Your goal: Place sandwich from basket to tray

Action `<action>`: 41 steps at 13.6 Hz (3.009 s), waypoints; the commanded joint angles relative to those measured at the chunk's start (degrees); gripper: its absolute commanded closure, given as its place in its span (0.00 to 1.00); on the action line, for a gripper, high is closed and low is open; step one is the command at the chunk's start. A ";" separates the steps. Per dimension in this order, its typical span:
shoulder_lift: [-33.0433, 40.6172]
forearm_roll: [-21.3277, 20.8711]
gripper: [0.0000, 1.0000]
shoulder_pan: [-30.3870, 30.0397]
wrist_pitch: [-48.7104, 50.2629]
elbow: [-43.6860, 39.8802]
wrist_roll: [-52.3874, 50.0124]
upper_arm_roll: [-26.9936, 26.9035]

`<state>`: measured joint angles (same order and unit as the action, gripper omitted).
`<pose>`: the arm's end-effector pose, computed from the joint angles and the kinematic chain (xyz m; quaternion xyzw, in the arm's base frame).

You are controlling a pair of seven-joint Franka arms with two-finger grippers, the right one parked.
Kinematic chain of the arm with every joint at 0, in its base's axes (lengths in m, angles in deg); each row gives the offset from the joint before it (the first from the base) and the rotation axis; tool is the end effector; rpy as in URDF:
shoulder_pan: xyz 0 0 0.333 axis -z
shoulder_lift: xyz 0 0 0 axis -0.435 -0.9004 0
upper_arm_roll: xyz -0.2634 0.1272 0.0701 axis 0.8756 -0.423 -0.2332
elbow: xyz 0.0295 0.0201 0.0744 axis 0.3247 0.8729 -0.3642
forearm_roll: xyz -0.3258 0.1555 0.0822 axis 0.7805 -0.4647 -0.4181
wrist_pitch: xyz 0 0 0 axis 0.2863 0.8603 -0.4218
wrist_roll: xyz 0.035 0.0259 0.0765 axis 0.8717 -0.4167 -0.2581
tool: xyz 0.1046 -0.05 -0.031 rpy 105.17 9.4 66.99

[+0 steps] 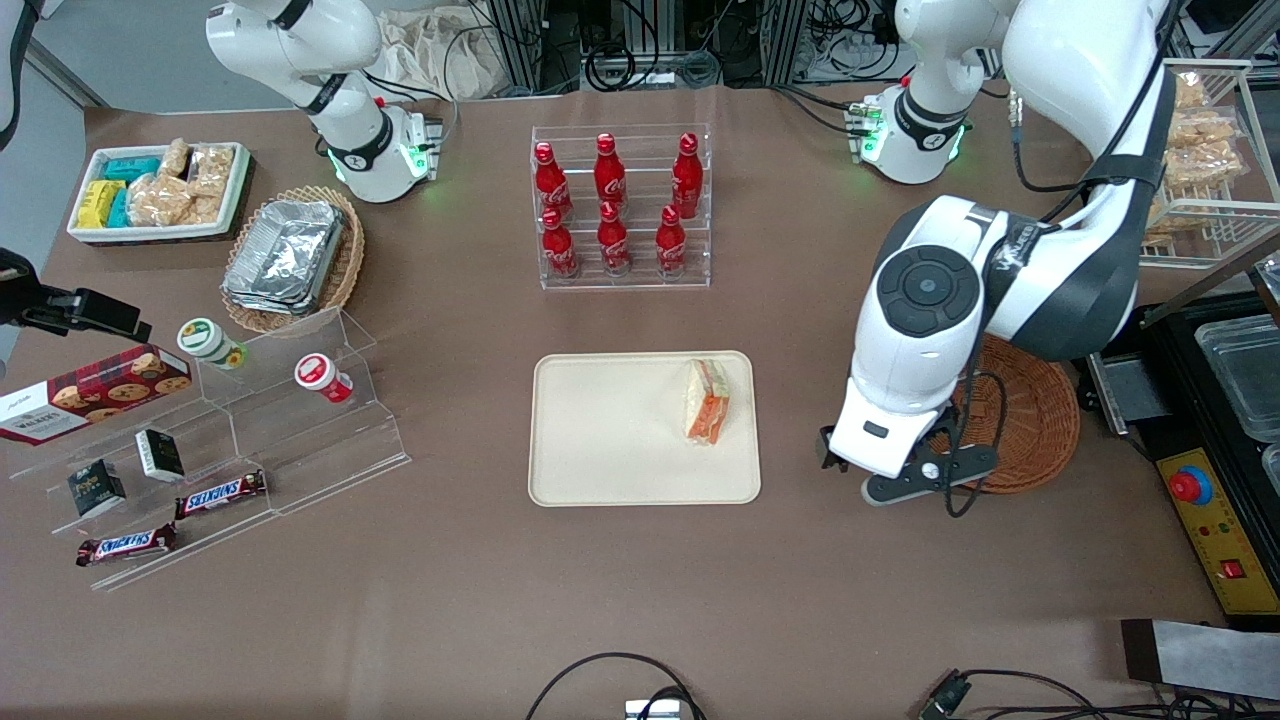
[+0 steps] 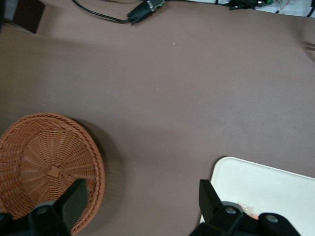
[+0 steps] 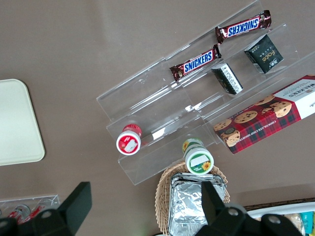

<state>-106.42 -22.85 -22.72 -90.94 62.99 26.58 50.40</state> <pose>0.6251 -0.2512 0.4459 -0.9870 -0.1174 -0.0707 0.0839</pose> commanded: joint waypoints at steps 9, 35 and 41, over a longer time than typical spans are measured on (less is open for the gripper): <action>8.09 6.46 0.00 -5.53 0.96 6.40 12.45 -2.29; 29.72 26.79 0.00 -3.15 16.16 12.02 47.52 -24.01; 30.69 26.09 0.00 -2.89 16.95 12.11 47.08 -24.19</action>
<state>-76.64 3.09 -26.42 -74.79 74.87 73.40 26.74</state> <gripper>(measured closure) 0.000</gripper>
